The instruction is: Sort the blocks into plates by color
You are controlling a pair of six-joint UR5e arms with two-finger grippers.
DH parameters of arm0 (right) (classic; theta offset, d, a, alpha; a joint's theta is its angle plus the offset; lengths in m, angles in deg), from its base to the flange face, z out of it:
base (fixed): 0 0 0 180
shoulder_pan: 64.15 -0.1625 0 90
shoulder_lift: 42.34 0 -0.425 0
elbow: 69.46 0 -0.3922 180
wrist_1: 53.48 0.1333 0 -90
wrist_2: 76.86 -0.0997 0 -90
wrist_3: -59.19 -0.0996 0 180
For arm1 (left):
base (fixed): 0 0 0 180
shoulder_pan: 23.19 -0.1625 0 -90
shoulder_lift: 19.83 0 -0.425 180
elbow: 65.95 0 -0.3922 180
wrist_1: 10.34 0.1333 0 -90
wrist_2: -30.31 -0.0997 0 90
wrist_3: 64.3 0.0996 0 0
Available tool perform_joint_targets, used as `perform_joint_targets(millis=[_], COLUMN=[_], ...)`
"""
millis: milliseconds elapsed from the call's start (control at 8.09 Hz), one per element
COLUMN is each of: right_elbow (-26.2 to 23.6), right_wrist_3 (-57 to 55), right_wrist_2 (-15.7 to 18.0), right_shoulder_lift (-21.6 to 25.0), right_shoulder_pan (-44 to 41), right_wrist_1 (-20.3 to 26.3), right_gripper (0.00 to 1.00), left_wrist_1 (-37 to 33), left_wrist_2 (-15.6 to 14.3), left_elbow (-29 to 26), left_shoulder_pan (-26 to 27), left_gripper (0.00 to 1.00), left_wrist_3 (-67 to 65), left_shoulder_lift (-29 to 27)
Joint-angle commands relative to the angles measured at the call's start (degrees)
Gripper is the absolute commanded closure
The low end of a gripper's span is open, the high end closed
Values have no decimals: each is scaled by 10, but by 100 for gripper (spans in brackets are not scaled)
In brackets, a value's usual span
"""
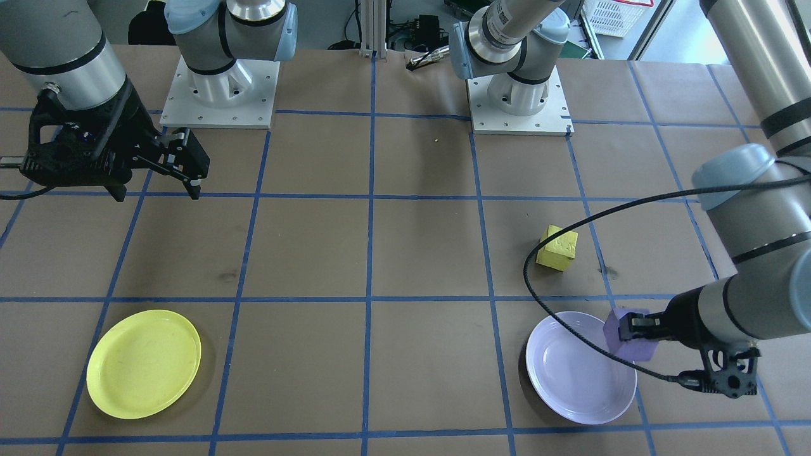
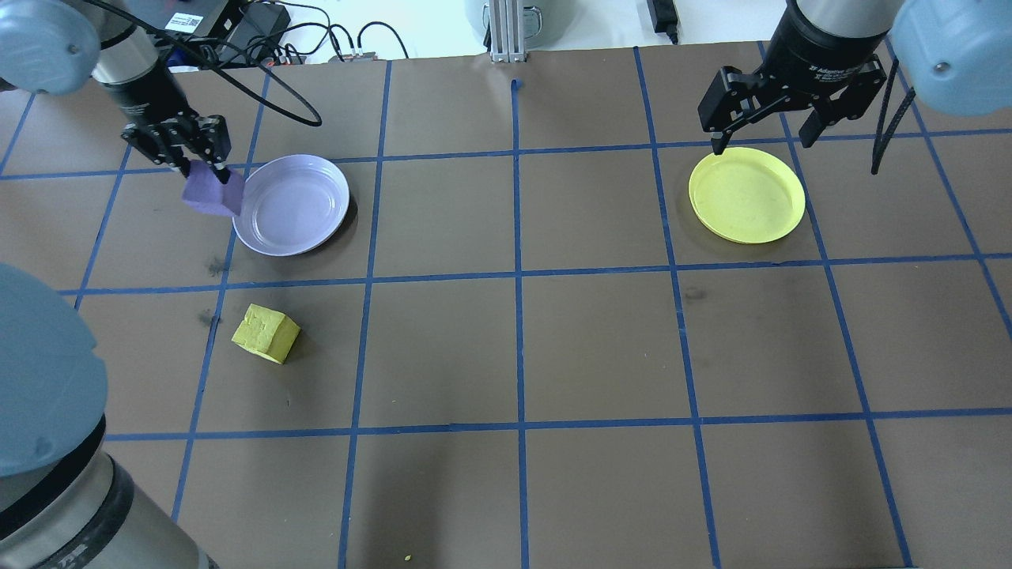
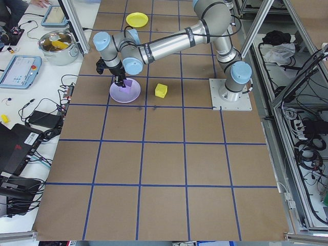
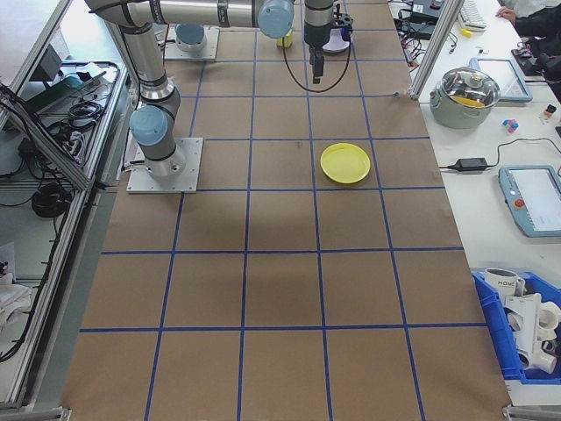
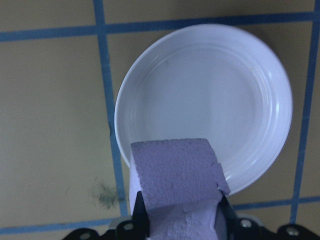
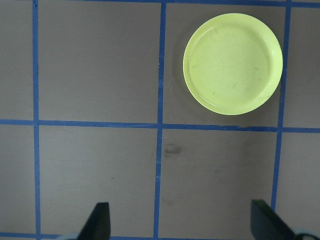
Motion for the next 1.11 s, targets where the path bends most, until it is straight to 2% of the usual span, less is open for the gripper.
perform_joint_targets(millis=[0, 124, 618, 742, 989], right_elbow=[0, 0, -8, -8, -8], right_wrist_3=[0, -1, -1, -5, -1], right_wrist_2=[-2, -6, -8, -7, -7], right_shoulder_lift=[0, 1, 0, 1, 0], right_shoulder_pan=[0, -1, -1, -1, -1], right_wrist_1=[-2, -3, -9, -8, -9], right_gripper=[0, 0, 0, 0, 0], left_wrist_1=[76, 72, 73, 79, 79], left_wrist_2=[39, 37, 38, 38, 36], left_elbow=[-15, -18, -18, -16, -12], left_shoulder_pan=[31, 47, 47, 45, 37], left_gripper=[100, 100, 100, 78, 74], left_wrist_3=[-57, -73, -48, -47, -39], left_shoulder_lift=[-54, -53, -54, -53, -51])
